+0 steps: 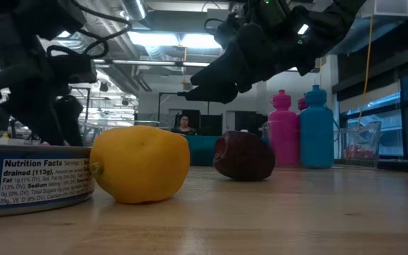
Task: Pick & Place Food Item
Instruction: Put the top yellow blue tuna can into the left transparent bin
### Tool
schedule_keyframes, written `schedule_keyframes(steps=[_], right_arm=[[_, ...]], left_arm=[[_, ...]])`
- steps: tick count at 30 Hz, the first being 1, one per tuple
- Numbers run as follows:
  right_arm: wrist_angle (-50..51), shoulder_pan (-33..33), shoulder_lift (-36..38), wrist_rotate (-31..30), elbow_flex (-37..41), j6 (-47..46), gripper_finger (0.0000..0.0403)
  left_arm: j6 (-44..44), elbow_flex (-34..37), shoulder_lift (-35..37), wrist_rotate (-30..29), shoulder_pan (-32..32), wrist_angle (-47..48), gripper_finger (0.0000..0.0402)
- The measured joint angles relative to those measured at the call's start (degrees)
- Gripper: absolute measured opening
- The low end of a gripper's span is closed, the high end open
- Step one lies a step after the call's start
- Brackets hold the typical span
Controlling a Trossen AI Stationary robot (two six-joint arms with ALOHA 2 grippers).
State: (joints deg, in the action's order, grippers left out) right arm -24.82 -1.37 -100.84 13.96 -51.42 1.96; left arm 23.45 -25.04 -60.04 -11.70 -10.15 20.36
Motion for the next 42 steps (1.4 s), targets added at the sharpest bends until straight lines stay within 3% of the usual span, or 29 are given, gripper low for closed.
schedule_keyframes(steps=[17,22,31,42], right_arm=[[0.0,0.0,0.0,0.0,0.0,0.0,0.0382],[1.1,0.0,0.0,0.0,0.0,-0.1,0.0382],[1.9,0.0,0.0,0.0,0.0,-0.4,0.0382],[3.0,0.0,0.0,0.2,0.0,-1.3,0.0382]], left_arm=[[-7.3,0.0,-13.8,0.7,0.2,-14.2,0.0397],[-10.1,0.0,-14.8,-3.3,0.2,-18.2,0.0396],[-14.3,0.0,-18.1,-3.5,5.8,-25.0,0.0396],[-17.7,0.0,-22.6,1.6,11.1,-35.5,0.0395]])
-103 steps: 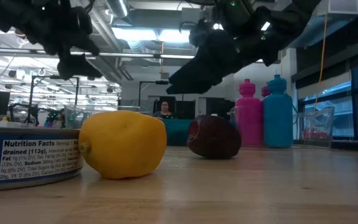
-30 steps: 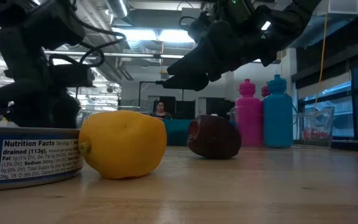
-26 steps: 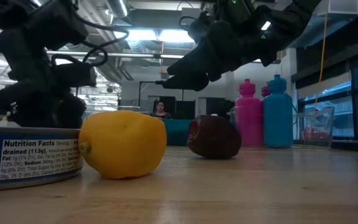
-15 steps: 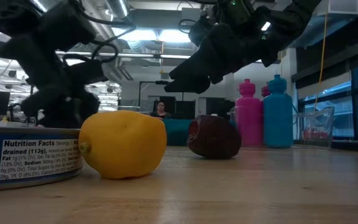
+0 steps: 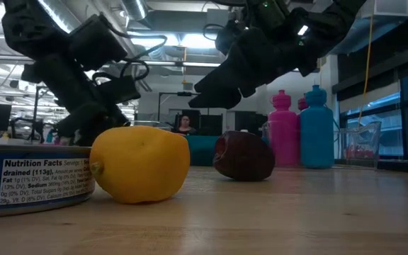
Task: Pick & Place Food Item
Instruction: Put the top yellow blue tuna can into the left transparent bin
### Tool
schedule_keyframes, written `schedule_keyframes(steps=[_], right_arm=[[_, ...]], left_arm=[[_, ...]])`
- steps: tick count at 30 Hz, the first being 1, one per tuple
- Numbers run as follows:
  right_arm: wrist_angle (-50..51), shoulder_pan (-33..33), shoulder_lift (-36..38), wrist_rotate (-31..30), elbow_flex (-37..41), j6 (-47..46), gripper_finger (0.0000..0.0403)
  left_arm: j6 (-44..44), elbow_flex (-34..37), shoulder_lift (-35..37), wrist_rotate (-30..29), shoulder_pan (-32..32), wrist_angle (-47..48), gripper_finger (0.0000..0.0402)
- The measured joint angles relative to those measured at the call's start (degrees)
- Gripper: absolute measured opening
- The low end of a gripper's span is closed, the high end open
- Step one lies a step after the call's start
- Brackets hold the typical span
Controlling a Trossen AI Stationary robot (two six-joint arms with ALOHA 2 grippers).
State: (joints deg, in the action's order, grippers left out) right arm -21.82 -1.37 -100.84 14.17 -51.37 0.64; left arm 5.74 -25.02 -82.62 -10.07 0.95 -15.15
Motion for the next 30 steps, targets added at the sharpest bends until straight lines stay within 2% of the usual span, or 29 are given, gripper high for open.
schedule_keyframes(steps=[9,16,23,30], right_arm=[[5.6,0.0,0.0,-2.2,0.0,0.2,0.0382],[5.6,-0.5,-0.1,-2.6,-0.9,1.6,0.0382],[6.5,-2.3,-4.3,-3.1,-2.3,2.7,0.0382],[6.7,-0.7,-6.8,-7.3,-4.8,6.5,0.0382]], left_arm=[[-1.9,0.0,-0.2,0.0,0.4,0.3,0.0395],[-2.1,0.0,-0.2,0.1,0.4,-3.3,0.0397],[-2.6,0.0,-0.2,0.1,0.4,-4.8,0.0397],[-1.6,0.0,-0.2,-0.1,0.3,-4.8,0.0395]])
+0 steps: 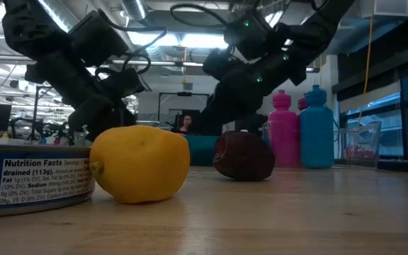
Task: Pick & Place Food Item
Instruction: Put the top yellow blue tuna can into the left transparent bin
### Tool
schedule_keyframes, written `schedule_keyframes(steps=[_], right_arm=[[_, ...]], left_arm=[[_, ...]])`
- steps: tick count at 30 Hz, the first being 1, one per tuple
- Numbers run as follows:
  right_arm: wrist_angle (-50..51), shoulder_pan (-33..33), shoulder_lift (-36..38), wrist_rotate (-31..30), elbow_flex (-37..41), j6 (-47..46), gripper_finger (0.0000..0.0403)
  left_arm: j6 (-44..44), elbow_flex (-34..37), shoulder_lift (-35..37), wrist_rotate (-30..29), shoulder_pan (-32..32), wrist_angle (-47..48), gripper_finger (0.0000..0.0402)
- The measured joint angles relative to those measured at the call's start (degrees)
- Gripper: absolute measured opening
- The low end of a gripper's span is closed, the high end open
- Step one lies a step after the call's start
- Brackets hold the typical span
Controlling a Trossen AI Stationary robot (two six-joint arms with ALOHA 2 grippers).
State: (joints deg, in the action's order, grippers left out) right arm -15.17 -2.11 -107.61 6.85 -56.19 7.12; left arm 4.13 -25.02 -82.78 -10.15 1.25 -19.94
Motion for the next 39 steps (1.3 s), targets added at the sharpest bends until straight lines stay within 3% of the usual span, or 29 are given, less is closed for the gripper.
schedule_keyframes(steps=[8,17,22,30,39], right_arm=[[2.1,0.5,0.0,-0.6,-1.4,2.5,0.0370],[2.5,0.6,0.0,2.7,-1.4,0.6,0.0269],[6.7,0.5,0.0,3.1,-1.4,0.4,0.0236],[6.7,0.4,0.0,2.0,-1.4,1.0,0.0232],[6.4,0.3,0.5,-1.5,-1.4,0.3,0.0235]], left_arm=[[0.6,0.0,0.0,-0.2,-0.1,0.8,0.0395],[-1.8,0.0,0.1,-0.4,-0.1,3.8,0.0396],[-1.7,-0.2,-0.2,-0.7,-0.1,6.7,0.0397],[-2.0,0.0,-3.4,2.5,0.2,-4.9,0.0396],[-2.0,0.0,-6.9,2.6,1.5,-11.5,0.0396]])
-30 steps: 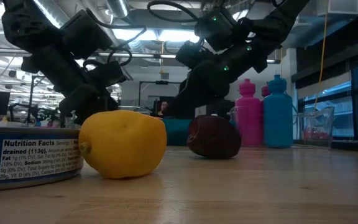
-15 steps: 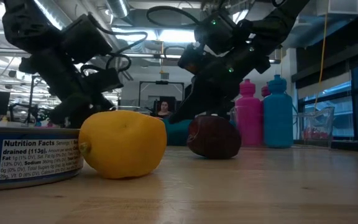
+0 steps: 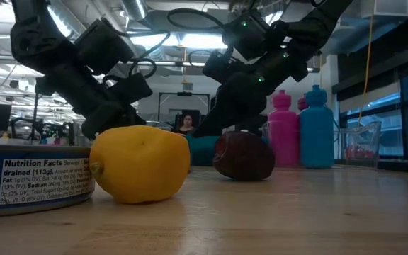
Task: Pick & Place Food Item
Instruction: Put the top yellow blue tuna can into the left transparent bin
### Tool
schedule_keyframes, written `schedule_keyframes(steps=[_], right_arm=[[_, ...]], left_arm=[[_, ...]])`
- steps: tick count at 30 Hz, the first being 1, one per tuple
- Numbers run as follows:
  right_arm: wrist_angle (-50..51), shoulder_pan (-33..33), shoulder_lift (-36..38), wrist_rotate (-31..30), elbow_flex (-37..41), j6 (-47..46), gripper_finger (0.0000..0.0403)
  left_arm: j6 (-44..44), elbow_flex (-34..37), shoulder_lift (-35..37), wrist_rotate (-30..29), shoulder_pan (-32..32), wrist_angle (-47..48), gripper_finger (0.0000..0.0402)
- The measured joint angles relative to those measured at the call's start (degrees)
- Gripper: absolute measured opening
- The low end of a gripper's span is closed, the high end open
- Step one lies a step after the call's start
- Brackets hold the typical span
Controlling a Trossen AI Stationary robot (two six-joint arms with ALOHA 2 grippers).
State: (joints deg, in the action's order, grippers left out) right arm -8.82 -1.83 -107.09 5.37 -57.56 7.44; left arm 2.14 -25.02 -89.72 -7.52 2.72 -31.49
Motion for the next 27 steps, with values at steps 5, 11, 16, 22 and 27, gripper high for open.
schedule_keyframes(steps=[5,11,16,22,27], right_arm=[[-0.1,0.0,0.0,0.0,0.0,-0.7,0.0235],[-0.1,0.0,0.0,0.0,0.0,-1.2,0.0236],[0.7,-0.5,0.0,0.9,0.0,-3.7,0.0259],[1.8,-0.7,0.0,2.6,0.0,-3.9,0.0351],[2.2,-0.7,0.0,1.6,0.0,-4.7,0.0389]], left_arm=[[0.0,0.0,-0.2,0.0,0.8,-1.1,0.0397],[0.0,0.0,-0.2,-0.2,2.0,-4.3,0.0397],[0.0,0.0,-0.2,-0.1,2.3,-4.7,0.0396],[0.0,0.0,-0.2,-0.1,2.3,-4.6,0.0398],[0.0,0.0,-0.2,-0.1,2.3,-2.7,0.0395]])
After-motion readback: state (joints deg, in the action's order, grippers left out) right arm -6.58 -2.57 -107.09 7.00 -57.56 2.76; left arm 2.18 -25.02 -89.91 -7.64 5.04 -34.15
